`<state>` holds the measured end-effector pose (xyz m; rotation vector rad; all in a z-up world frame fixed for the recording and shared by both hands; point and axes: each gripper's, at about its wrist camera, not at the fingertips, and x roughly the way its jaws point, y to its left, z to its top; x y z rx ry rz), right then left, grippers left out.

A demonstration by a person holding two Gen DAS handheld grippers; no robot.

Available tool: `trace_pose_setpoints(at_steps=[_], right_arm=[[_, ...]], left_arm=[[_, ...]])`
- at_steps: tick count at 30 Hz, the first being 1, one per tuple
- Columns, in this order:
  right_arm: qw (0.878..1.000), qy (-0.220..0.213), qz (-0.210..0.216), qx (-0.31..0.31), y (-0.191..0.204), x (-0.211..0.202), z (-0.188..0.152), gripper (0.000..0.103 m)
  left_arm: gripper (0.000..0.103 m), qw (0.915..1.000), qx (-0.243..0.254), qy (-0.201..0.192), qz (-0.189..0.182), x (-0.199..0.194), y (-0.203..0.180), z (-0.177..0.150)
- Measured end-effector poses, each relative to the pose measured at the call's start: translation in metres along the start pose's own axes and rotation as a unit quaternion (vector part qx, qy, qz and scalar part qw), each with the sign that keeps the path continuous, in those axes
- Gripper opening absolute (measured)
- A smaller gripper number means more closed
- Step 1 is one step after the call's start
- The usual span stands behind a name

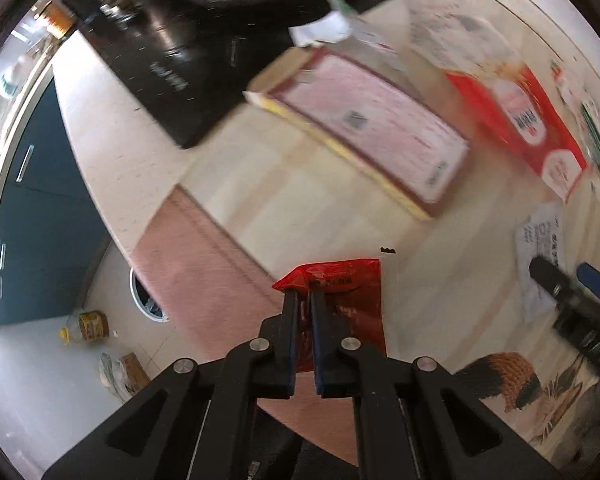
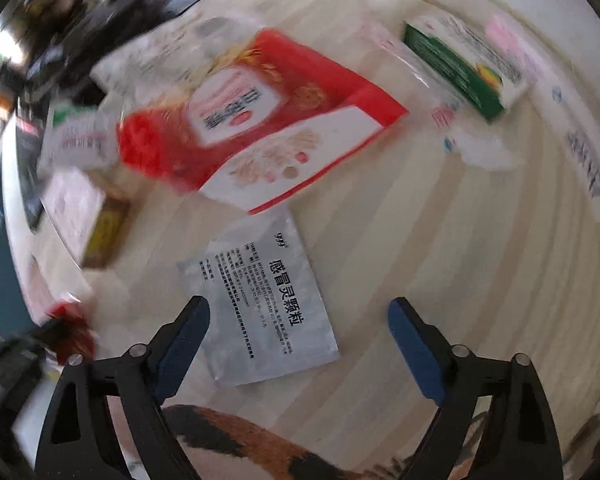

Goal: Collect trash
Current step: 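Grasp the red sachet with the left tool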

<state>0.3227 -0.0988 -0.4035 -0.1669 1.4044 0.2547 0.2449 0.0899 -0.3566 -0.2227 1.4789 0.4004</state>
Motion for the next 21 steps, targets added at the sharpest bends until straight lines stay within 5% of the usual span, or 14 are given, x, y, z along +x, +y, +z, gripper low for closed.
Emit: trace_pose_setpoints(at_steps=[2, 4, 6, 12, 21], right_arm=[[0.999, -0.026, -0.022, -0.023, 0.012, 0.0, -0.007, 0.082], [0.998, -0.049, -0.021, -0.037, 0.021, -0.005, -0.014, 0.054], [0.996, -0.056, -0.032, -0.065, 0.038, -0.01, -0.019, 0.008], [0.997, -0.063, 0.035, -0.021, 0.04, -0.024, -0.027, 0.005], [0.988, -0.099, 0.122, -0.01, 0.057, -0.099, -0.031, 0.005]], left_arm=[[0.003, 1.0, -0.009, 0.001, -0.003, 0.0, 0.011, -0.001], [0.003, 0.9999, -0.014, -0.001, -0.004, -0.003, 0.016, 0.0], [0.003, 0.9999, -0.013, -0.003, -0.006, -0.004, 0.017, -0.006], [0.003, 0.9995, -0.012, -0.022, -0.018, -0.022, 0.031, -0.018], [0.003, 0.9939, -0.049, -0.081, -0.056, -0.069, 0.087, -0.027]])
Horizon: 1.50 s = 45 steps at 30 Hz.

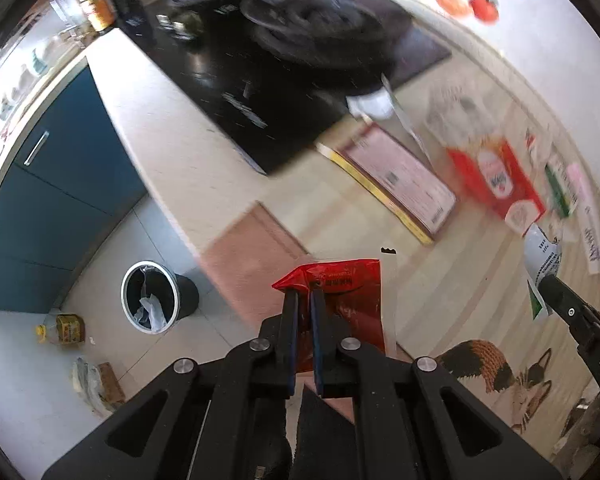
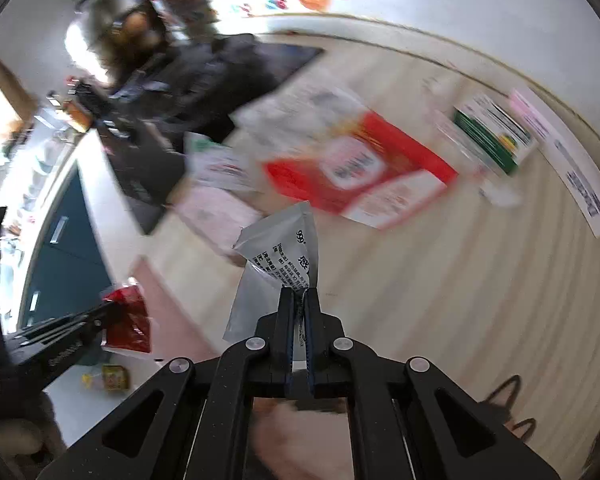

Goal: Collect trash
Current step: 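Grasp the red sachet with the left tool, then carry the red sachet to the bin and open the left tool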

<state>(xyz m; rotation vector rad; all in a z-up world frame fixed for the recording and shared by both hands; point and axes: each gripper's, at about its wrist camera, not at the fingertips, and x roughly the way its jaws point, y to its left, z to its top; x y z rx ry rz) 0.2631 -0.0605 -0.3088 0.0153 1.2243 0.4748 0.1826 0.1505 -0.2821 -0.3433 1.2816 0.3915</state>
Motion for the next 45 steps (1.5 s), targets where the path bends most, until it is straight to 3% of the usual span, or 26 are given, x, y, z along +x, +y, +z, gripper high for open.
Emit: trace_pose_setpoints(at_steps=[3, 8, 13, 18, 23, 28, 32, 37, 39, 42, 43, 44, 45], right_arm=[[0.999, 0.002, 0.033, -0.012, 0.025, -0.019, -0.009, 0.005], [0.993, 0.034, 0.086, -0.066, 0.12, 0.001, -0.022, 0.005], [0.978, 0.104, 0.117, -0.137, 0.235, 0.077, -0.06, 0.005], [0.963, 0.162, 0.123, -0.178, 0.325, 0.193, -0.116, 0.005], [0.947, 0.24, 0.114, -0.182, 0.389, 0.379, -0.188, 0.005], [0.931, 0.285, 0.089, -0.208, 0.418, 0.542, -0.254, 0.005], [0.918, 0.308, 0.07, -0.241, 0.431, 0.634, -0.294, 0.005], [0.905, 0.311, 0.048, -0.287, 0.44, 0.689, -0.321, 0.006], [0.9, 0.318, 0.038, -0.296, 0.443, 0.701, -0.325, 0.012], [0.895, 0.322, 0.021, -0.308, 0.449, 0.71, -0.331, 0.014], [0.893, 0.324, 0.02, -0.311, 0.45, 0.712, -0.33, 0.015], [0.893, 0.324, 0.018, -0.313, 0.452, 0.711, -0.328, 0.023], [0.893, 0.319, 0.014, -0.317, 0.455, 0.708, -0.327, 0.035]], left_arm=[[0.003, 0.9994, -0.03, -0.013, -0.008, -0.015, 0.039, -0.005], [0.003, 0.9932, -0.117, -0.003, -0.003, -0.016, 0.14, -0.036], [0.003, 0.9719, -0.229, 0.049, 0.019, 0.032, 0.278, -0.091], [0.003, 0.94, -0.318, 0.118, 0.04, 0.143, 0.404, -0.151], [0.004, 0.9085, -0.378, 0.177, 0.014, 0.305, 0.493, -0.192], [0.004, 0.897, -0.388, 0.211, 0.002, 0.439, 0.539, -0.209], [0.004, 0.8927, -0.379, 0.244, 0.0, 0.524, 0.561, -0.222], [0.006, 0.8893, -0.365, 0.275, -0.006, 0.569, 0.569, -0.234], [0.009, 0.8906, -0.364, 0.272, -0.014, 0.57, 0.57, -0.232], [0.01, 0.8944, -0.36, 0.266, 0.001, 0.56, 0.572, -0.228], [0.021, 0.8964, -0.36, 0.259, 0.005, 0.555, 0.574, -0.228], [0.032, 0.8985, -0.36, 0.251, 0.012, 0.55, 0.576, -0.226], [0.064, 0.9008, -0.358, 0.244, 0.023, 0.544, 0.578, -0.224]])
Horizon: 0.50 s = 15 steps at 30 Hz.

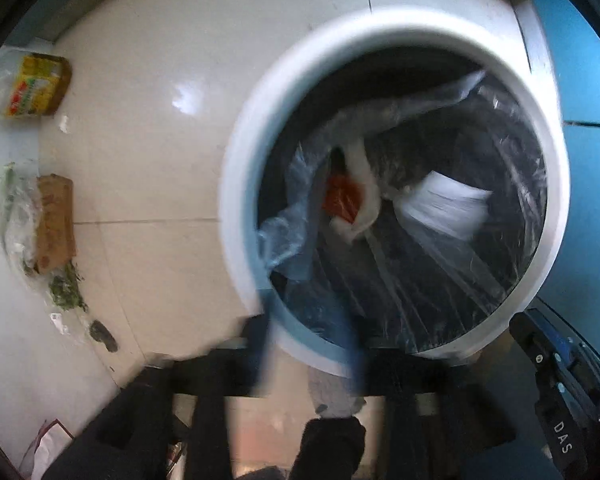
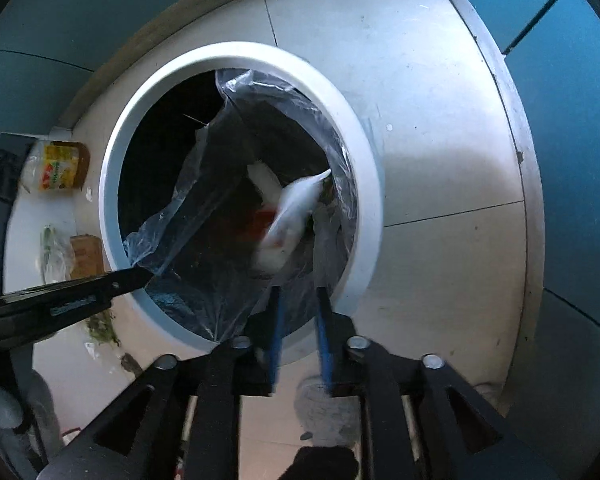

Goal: Collect trash
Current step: 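Carry the red sachet to the bin and open the left tool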

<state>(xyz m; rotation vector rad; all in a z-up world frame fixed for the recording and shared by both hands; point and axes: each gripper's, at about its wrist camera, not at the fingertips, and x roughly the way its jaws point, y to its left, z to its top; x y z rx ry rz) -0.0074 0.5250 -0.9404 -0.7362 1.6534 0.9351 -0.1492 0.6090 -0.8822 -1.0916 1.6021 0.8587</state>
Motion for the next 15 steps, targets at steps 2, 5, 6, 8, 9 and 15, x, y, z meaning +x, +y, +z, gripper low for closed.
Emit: trace_pose_setpoints(at_steps=[2, 5, 6, 8, 9, 15], right_arm=[[1.0, -0.007, 0.0, -0.002, 0.001, -0.009, 0.0, 0.043], [1.0, -0.019, -0.012, -0.004, 0.004, -0.024, -0.001, 0.063], [1.0, -0.024, -0.018, -0.005, 0.005, -0.028, -0.003, 0.072], [0.999, -0.036, -0.04, -0.011, 0.011, -0.036, -0.005, 0.09], [0.998, -0.04, -0.046, -0.015, 0.012, -0.04, -0.007, 0.099], [0.993, -0.067, -0.087, -0.034, 0.02, -0.069, -0.019, 0.101]], left_arm=[[0.087, 0.9994, 0.0, -0.03, 0.018, -0.013, 0.004, 0.0], [0.089, 0.9977, -0.001, -0.06, 0.032, -0.032, 0.01, -0.006], [0.097, 0.997, 0.001, -0.067, 0.04, -0.037, 0.01, -0.009], [0.1, 0.9951, 0.005, -0.084, 0.052, -0.047, 0.008, -0.015], [0.1, 0.9937, 0.005, -0.096, 0.058, -0.053, 0.007, -0.019], [0.1, 0.9897, 0.007, -0.129, 0.062, -0.087, 0.003, -0.041]])
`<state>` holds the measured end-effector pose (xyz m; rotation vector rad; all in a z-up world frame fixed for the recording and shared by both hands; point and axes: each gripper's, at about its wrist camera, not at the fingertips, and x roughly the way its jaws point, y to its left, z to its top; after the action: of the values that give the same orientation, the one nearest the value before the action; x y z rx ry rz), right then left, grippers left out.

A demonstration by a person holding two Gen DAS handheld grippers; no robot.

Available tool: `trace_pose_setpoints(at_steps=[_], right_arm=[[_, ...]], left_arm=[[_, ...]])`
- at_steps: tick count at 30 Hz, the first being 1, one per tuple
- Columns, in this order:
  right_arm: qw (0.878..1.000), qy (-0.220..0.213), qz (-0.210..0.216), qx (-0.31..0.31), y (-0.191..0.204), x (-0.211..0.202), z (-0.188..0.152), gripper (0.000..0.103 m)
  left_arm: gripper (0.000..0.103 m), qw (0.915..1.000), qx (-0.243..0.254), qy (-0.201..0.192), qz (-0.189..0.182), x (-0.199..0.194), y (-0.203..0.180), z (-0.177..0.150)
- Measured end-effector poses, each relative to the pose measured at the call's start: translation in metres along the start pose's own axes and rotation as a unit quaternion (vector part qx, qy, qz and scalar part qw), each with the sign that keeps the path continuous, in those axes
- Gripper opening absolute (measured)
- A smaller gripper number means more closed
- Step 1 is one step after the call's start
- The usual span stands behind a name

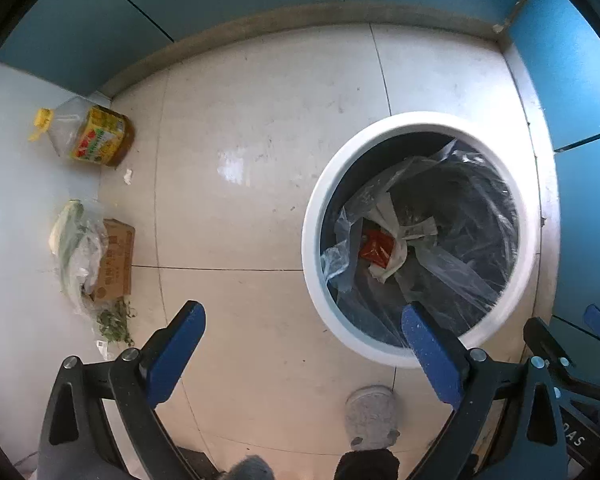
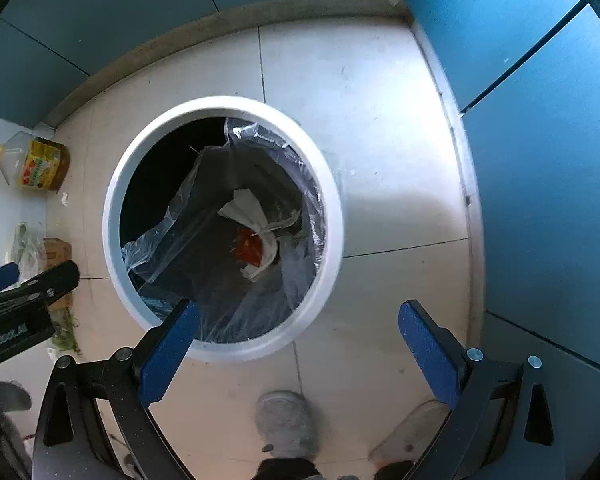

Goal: Collect trash
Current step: 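Carry the red sachet to the bin and open the left tool, then swing both tools back toward the counter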

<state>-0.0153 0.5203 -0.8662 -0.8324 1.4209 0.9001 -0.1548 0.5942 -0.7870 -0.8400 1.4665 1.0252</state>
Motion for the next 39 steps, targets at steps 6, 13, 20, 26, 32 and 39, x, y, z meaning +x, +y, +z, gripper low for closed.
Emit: trace_pose_setpoints(at_steps=[6, 13, 20, 26, 32, 39], right_arm=[[1.0, -0.021, -0.007, -0.003, -0.001, -0.062, -0.018, 0.101], [0.999, -0.047, -0.004, -0.007, -0.001, -0.173, -0.054, 0.101], [0.997, -0.07, 0.009, -0.012, 0.001, -0.312, -0.101, 0.101], [0.994, -0.104, 0.029, -0.013, -0.007, -0.431, -0.136, 0.101], [0.989, -0.131, 0.065, -0.005, -0.023, -0.517, -0.155, 0.101], [0.975, -0.17, 0.138, 0.048, -0.078, -0.581, -0.175, 0.101]], left_arm=[[0.1, 0.9996, -0.014, -0.025, -0.007, -0.062, 0.012, -0.024], [0.1, 0.9982, -0.013, -0.058, -0.014, -0.163, 0.025, -0.074], [0.1, 0.9952, -0.013, -0.091, -0.031, -0.282, 0.04, -0.123], [0.1, 0.9908, -0.006, -0.129, -0.041, -0.383, 0.049, -0.155], [0.1, 0.9866, -0.013, -0.158, -0.037, -0.453, 0.05, -0.177], [0.1, 0.9797, -0.02, -0.199, -0.003, -0.514, 0.014, -0.191]])
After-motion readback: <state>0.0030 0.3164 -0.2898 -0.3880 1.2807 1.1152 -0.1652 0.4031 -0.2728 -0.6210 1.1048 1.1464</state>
